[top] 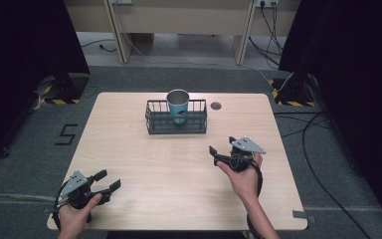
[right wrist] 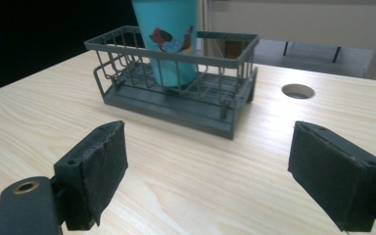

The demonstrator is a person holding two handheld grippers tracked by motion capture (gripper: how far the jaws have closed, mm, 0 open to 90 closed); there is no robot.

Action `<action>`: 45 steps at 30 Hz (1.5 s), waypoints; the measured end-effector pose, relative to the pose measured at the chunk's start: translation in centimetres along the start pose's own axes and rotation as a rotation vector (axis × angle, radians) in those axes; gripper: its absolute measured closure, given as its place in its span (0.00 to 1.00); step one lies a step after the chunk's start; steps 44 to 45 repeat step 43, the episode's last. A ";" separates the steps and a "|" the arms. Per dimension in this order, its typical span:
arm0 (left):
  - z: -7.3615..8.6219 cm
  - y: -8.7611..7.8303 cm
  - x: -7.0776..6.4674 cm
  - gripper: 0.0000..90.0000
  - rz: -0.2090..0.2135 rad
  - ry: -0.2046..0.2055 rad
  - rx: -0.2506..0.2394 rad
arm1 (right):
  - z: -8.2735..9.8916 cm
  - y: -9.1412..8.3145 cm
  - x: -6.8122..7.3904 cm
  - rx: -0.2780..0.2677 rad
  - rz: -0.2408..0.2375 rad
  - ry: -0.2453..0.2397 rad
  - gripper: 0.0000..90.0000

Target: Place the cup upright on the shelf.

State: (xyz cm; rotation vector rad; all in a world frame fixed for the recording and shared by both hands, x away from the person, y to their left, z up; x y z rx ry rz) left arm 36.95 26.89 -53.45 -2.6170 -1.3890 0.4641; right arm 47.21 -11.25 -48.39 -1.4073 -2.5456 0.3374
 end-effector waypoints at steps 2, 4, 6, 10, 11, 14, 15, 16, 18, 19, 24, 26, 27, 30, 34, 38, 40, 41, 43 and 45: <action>0.0 0.0 0.0 0.27 0.001 0.000 0.000 | 0.3 -0.6 -0.3 0.001 0.007 -0.002 0.17; 0.0 0.0 -0.1 0.27 0.001 0.001 0.000 | 0.7 -1.4 -0.9 -0.001 0.024 -0.002 0.17; 0.0 0.0 -0.1 0.27 0.001 0.001 0.000 | 0.9 -1.7 -1.0 -0.001 0.027 0.003 0.17; 0.0 0.0 -0.1 0.27 0.001 0.004 0.003 | 1.8 -3.1 -1.9 0.001 0.050 0.006 0.17; 0.1 0.0 -0.1 0.27 0.000 0.003 0.003 | 2.0 -3.4 -2.1 0.001 0.054 0.008 0.18; 0.1 0.1 -0.1 0.27 0.001 0.003 0.004 | 2.4 -3.9 -2.4 0.007 0.063 0.012 0.18; 0.1 0.1 -0.1 0.27 0.001 0.003 0.004 | 2.7 -4.2 -2.5 0.008 0.068 0.014 0.18; 0.1 0.1 -0.2 0.27 0.001 0.003 0.004 | 2.9 -4.4 -2.7 0.007 0.071 0.016 0.18; 0.1 0.1 -0.2 0.27 0.000 0.004 0.005 | 3.5 -5.2 -3.0 0.006 0.085 0.024 0.18; 0.1 0.1 -0.2 0.27 0.000 0.004 0.005 | 3.5 -5.2 -3.0 0.006 0.085 0.024 0.18; 0.1 0.1 -0.2 0.27 0.000 0.003 0.005 | 4.8 -6.4 -3.7 0.013 0.106 0.026 0.18; 0.1 0.1 -0.2 0.27 -0.001 0.004 0.006 | 5.1 -6.7 -3.7 0.014 0.110 0.032 0.18; 0.1 0.1 -0.2 0.27 -0.001 0.004 0.006 | 5.1 -6.7 -3.7 0.014 0.110 0.032 0.18; 0.1 0.1 -0.2 0.27 -0.001 0.007 0.008 | 5.5 -7.1 -3.7 0.009 0.113 0.031 0.18; 0.1 0.2 -0.2 0.27 0.000 0.006 0.007 | 5.7 -7.7 -3.7 -0.012 0.127 0.032 0.18; 0.1 0.3 -0.2 0.27 0.005 0.004 0.003 | 6.1 -8.1 -3.9 -0.031 0.139 0.042 0.18; 0.1 0.3 -0.4 0.27 0.009 0.006 0.005 | 6.2 -8.2 -4.0 -0.034 0.140 0.044 0.18; 0.1 0.3 -0.4 0.27 0.009 0.006 0.005 | 6.2 -8.2 -3.9 -0.037 0.137 0.045 0.18; 0.1 0.3 -0.4 0.27 0.010 0.008 0.004 | 6.2 -8.2 -3.9 -0.040 0.135 0.039 0.18; 0.1 0.3 -0.4 0.27 0.010 0.008 0.004 | 6.2 -8.2 -3.9 -0.040 0.135 0.039 0.18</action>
Point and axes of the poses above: each handheld gripper's, and its own axes: y roughly forward along the jaws, z roughly out of its underside, x roughly to its left, the point moved 9 cm from there along y, roughly forward along the jaws, and after that the axes turned 3 degrees about -x, right-handed, at the moved point
